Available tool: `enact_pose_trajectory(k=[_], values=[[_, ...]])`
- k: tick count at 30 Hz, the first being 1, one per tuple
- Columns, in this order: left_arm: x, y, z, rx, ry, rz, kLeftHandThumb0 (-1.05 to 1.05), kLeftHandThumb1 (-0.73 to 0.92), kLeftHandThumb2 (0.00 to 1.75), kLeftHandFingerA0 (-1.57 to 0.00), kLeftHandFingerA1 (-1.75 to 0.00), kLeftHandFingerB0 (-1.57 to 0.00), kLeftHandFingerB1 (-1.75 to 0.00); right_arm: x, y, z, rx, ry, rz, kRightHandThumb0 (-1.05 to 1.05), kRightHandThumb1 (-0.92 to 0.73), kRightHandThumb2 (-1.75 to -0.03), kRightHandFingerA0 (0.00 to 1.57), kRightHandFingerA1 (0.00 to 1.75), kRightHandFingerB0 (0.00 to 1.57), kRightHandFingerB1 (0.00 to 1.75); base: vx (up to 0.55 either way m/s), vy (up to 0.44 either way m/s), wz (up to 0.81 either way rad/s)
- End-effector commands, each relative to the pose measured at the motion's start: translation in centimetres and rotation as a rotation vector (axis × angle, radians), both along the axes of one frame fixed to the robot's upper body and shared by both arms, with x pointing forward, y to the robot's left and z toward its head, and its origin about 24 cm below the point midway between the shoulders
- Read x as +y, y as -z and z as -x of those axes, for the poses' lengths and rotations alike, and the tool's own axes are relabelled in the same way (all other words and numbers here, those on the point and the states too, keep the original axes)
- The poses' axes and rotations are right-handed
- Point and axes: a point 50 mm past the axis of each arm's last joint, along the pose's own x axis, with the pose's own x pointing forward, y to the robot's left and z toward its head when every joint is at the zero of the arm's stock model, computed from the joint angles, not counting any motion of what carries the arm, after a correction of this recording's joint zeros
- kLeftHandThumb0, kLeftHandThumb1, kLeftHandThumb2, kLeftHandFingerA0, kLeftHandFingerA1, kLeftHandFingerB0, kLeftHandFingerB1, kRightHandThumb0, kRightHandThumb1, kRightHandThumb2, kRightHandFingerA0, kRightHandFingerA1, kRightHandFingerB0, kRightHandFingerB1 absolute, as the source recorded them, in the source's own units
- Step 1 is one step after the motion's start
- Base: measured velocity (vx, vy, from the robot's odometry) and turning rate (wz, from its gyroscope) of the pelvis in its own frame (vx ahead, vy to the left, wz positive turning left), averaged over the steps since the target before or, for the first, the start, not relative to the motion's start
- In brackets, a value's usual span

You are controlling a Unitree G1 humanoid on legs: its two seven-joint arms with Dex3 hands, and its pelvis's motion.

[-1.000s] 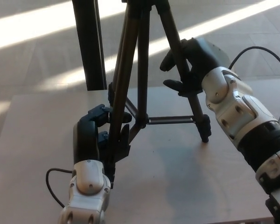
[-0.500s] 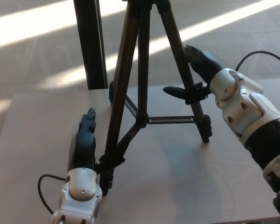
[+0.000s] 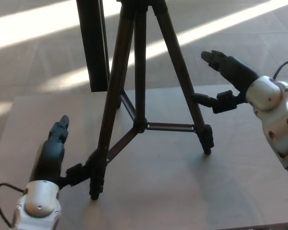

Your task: Use both hands of the robot to pick up the tripod lying in the middle of the desk and make it stand upright on the desk

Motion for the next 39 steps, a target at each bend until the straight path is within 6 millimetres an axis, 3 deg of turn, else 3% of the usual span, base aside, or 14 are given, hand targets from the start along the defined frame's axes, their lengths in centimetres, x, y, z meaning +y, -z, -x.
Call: enact_pose_trajectory(k=[1,5,12,15,19,21,23,25,26,28,29,35,37,39], values=[[6.5,-2.7,4.7,0.060,0.107,0.051,-0.98,0.67,0.95,0.00,-0.17,0.00,0.00,-7.7,-0.8,6.8,0.071,-0.023,-0.207,-1.05,-0.64,-0.61,0.00,0.00,0.00,0.00,0.00,0.000,0.00],[12.3,-4.8,9.1,0.007,-0.047,0.053,-0.95,0.62,0.94,0.00,-0.18,0.00,0.00,-16.5,-2.5,13.4,0.011,0.176,-0.329,-0.98,-0.54,-0.84,0.00,0.00,0.00,0.00,0.00,0.000,0.00],[17.9,-5.2,16.0,-0.118,-0.321,0.280,-0.94,0.60,0.93,0.00,-0.25,0.00,-0.02,-26.1,-2.6,24.6,-0.139,0.527,-0.477,-0.90,-0.76,-0.62,0.00,0.00,0.00,0.00,0.00,0.000,0.00],[19.0,-5.2,17.7,-0.151,-0.400,0.322,-0.75,0.70,0.72,0.00,0.00,0.00,-0.12,-27.7,-2.6,27.0,-0.205,0.602,-0.488,-0.90,-0.75,-0.63,0.00,0.00,0.00,0.00,0.00,0.000,0.00],[22.6,-4.0,22.5,-0.284,-0.665,0.420,-0.80,0.65,1.02,0.00,-0.37,0.00,-0.23,-30.9,-2.4,34.1,-0.341,0.969,-0.375,-1.03,-0.68,-1.02,0.00,0.18,0.00,0.00,0.00,0.000,0.00],[24.0,-3.4,24.7,-0.306,-0.764,0.427,-0.72,0.82,0.72,0.00,-0.02,-0.03,-0.18,-31.5,-1.7,36.5,-0.422,1.106,-0.376,-0.93,-0.63,-1.00,0.00,0.23,0.00,0.06,0.00,0.000,0.00],[26.2,-1.6,27.0,-0.364,-0.939,0.464,-0.83,0.57,0.97,0.00,-0.40,0.00,-0.26,-32.8,0.4,39.2,-0.509,1.304,-0.360,-0.88,-0.61,-0.94,0.00,0.21,0.06,0.13,0.00,0.000,0.00],[26.6,-0.5,27.8,-0.399,-1.029,0.454,-0.71,0.75,0.68,0.00,-0.01,-0.01,-0.18,-33.1,1.9,40.7,-0.579,1.455,-0.338,-0.82,-0.73,-0.62,0.00,0.04,0.06,0.30,0.00,0.000,0.00],[26.8,0.2,27.8,-0.421,-1.063,0.464,-0.68,0.69,0.67,0.00,0.00,-0.07,-0.03,-33.4,2.9,41.2,-0.597,1.490,-0.370,-0.98,-0.65,-0.96,0.00,0.15,0.05,0.16,0.00,0.000,0.00],[26.7,1.0,27.9,-0.443,-1.150,0.481,-0.87,0.56,0.91,0.00,-0.33,0.00,-0.12,-33.6,4.9,42.1,-0.612,1.557,-0.445,-0.97,-0.64,-0.93,0.00,0.13,0.06,0.15,0.00,0.000,0.00],[26.7,1.4,27.9,-0.437,-1.176,0.490,-0.63,0.72,0.79,0.00,0.00,0.00,0.00,-33.7,5.5,42.2,-0.618,1.577,-0.472,-0.99,-0.63,-0.91,0.00,0.10,0.07,0.15,0.00,0.000,0.00],[25.7,4.8,27.0,-0.341,-1.354,0.676,-0.60,0.84,0.64,0.00,0.00,0.00,0.00,-34.4,8.3,40.7,-0.697,1.747,-0.865,-0.56,-0.63,-0.75,0.00,0.00,0.05,0.31,0.00,0.000,0.00],[24.7,5.8,26.9,-0.273,-1.373,0.719,-0.68,0.80,0.82,0.00,-0.12,0.00,0.00,-34.5,8.6,40.3,-0.826,1.733,-1.065,-0.32,-0.69,-0.82,0.00,0.10,0.08,0.04,0.00,0.000,0.00],[23.8,6.8,26.5,-0.203,-1.376,0.729,-0.55,0.83,0.76,0.00,0.00,0.00,-0.01,-34.6,9.3,39.8,-0.855,1.788,-1.135,-0.28,-0.75,-0.64,0.00,0.25,0.00,0.29,0.00,0.000,0.00]])
